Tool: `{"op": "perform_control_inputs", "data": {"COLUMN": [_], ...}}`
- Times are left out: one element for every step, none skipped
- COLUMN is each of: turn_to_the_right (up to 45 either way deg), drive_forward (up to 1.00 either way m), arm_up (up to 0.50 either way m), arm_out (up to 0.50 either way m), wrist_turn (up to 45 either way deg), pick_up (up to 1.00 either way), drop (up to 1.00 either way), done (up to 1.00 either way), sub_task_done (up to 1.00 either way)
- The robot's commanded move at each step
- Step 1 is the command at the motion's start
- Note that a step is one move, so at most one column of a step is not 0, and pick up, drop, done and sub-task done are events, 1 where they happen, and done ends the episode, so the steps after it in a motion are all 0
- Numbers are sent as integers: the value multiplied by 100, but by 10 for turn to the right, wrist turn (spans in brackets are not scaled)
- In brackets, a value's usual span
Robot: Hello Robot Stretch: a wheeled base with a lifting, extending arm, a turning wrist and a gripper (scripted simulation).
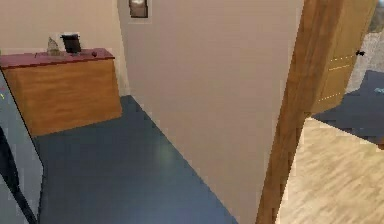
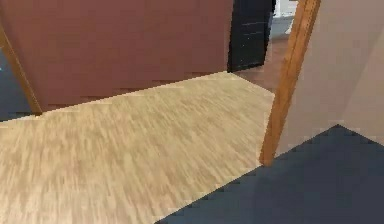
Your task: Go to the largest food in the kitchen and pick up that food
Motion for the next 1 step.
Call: {"op": "perform_control_inputs", "data": {"turn_to_the_right": [-120], "drive_forward": [0], "arm_up": [0], "arm_out": [0], "wrist_turn": [0], "pick_up": [0], "drop": [0], "done": [0], "sub_task_done": [0]}}
